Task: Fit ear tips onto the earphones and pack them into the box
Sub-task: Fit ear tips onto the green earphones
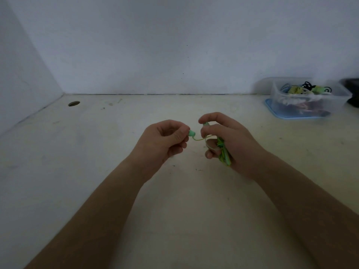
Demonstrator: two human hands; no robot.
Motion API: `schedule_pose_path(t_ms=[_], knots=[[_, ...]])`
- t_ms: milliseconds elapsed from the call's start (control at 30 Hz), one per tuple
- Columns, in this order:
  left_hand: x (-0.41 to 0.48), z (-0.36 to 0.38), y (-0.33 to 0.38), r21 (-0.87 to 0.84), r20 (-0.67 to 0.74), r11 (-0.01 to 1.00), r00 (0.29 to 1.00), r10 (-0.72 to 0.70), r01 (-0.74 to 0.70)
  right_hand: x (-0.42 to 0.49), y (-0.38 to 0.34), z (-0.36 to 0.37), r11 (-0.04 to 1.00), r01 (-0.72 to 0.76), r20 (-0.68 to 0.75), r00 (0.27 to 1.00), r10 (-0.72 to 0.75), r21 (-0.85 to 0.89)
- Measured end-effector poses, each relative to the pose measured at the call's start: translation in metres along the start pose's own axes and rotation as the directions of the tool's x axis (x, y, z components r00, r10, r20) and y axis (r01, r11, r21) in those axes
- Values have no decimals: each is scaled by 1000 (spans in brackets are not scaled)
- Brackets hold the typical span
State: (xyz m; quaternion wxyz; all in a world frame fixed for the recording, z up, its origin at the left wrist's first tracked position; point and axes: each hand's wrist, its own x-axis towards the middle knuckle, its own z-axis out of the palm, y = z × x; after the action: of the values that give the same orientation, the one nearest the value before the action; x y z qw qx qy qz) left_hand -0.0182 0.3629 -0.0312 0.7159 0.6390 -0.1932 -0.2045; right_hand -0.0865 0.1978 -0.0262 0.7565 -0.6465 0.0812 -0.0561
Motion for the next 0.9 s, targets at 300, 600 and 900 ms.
schedule_pose_path(t_ms=[300,600,900], knots=[[-1,-3,2,50,1,998,999,-41,41,-6,5,13,993,9,-39,999,-13,-116],[-2,-1,2,113,-54,993,998,-15,21,-5,14,17,993,33,-6,999,-34,-114],[8,-33,4,861,-54,505,975,213,-63,2,19,7,995,8,-122,992,-21,-104]])
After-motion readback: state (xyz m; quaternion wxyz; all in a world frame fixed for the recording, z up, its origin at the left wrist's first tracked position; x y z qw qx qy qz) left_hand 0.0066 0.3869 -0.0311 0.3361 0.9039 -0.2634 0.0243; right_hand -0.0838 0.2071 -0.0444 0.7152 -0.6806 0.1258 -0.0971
